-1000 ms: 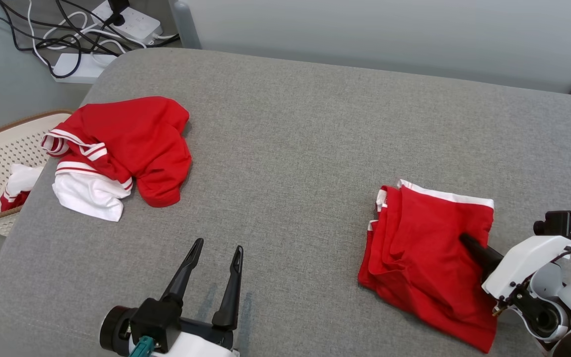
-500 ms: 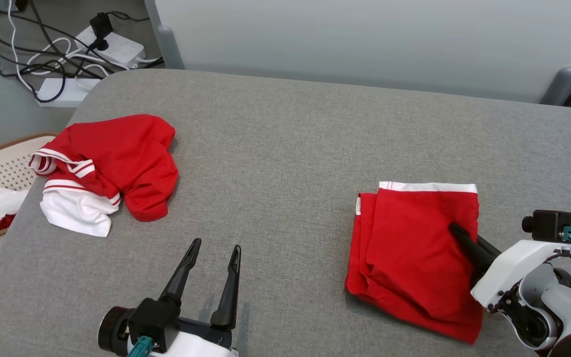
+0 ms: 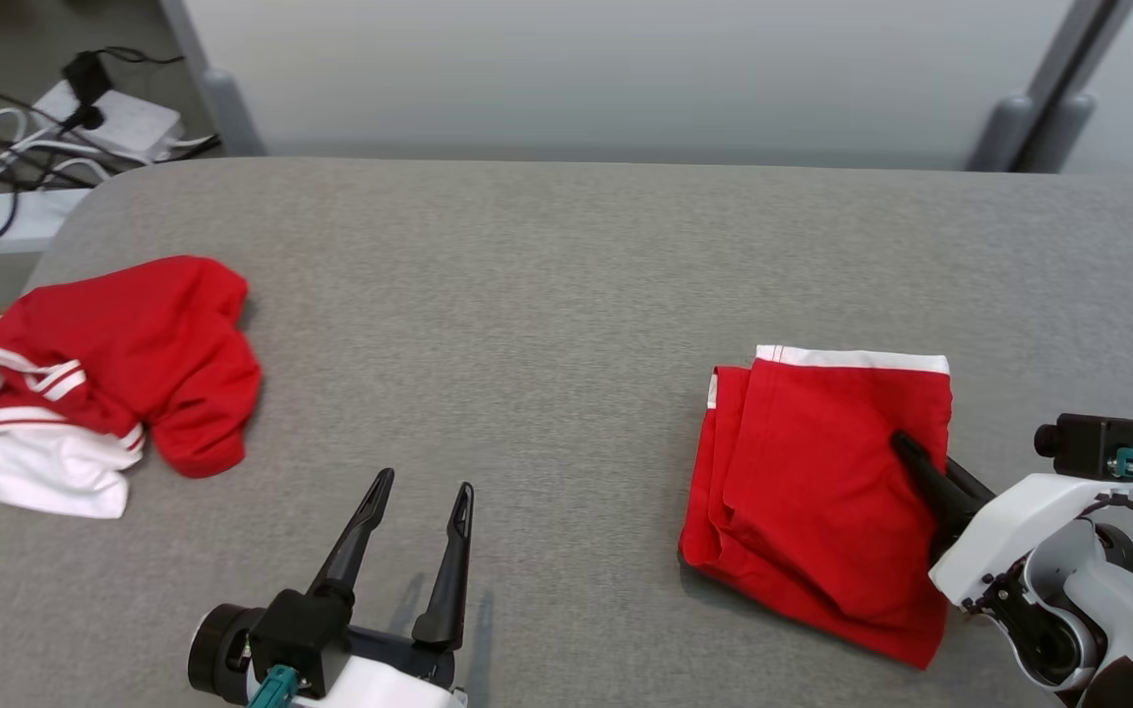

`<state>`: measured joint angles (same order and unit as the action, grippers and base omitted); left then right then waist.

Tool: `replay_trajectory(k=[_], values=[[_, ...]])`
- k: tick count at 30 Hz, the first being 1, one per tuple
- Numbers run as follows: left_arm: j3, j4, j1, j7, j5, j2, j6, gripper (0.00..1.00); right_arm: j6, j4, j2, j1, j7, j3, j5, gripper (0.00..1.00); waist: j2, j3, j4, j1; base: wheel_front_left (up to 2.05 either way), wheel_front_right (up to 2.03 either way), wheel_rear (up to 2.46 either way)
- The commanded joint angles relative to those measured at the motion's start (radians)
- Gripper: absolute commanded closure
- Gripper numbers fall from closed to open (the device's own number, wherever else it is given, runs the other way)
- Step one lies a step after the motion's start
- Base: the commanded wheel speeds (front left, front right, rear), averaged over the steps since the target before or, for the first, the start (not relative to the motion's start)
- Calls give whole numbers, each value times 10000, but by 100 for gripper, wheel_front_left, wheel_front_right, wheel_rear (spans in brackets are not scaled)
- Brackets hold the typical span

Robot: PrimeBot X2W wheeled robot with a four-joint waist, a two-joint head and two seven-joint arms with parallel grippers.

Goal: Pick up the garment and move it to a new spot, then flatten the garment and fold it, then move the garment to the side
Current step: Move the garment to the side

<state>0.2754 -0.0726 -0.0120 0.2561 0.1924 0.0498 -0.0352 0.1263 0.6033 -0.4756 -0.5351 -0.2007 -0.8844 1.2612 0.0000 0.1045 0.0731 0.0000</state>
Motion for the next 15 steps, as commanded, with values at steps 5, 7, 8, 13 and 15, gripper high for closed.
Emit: replay_trajectory(k=[5, 7, 8, 13, 15], values=[[-398, 260, 487, 57, -176, 5, 126, 0, 44, -2, -68, -203, -316, -203, 200, 100, 0, 84, -924, 0, 0, 0, 0], [-412, 262, 513, 57, -218, 5, 160, 0, 44, 18, -26, -225, -378, -256, 254, 100, 0, 87, -1252, 0, 0, 0, 0], [-423, 262, 534, 57, -265, 5, 195, 0, 44, 38, 4, -250, -426, -312, 297, 100, 0, 95, -1564, 0, 0, 0, 0], [-489, 266, 575, 57, -400, 8, 278, 0, 44, 48, 88, -320, -515, -444, 387, 100, 0, 162, -2308, 0, 0, 0, 0], [-507, 273, 596, 57, -444, 12, 317, 0, 44, 42, 120, -353, -543, -470, 412, 100, 0, 209, -2571, 0, 0, 0, 0]])
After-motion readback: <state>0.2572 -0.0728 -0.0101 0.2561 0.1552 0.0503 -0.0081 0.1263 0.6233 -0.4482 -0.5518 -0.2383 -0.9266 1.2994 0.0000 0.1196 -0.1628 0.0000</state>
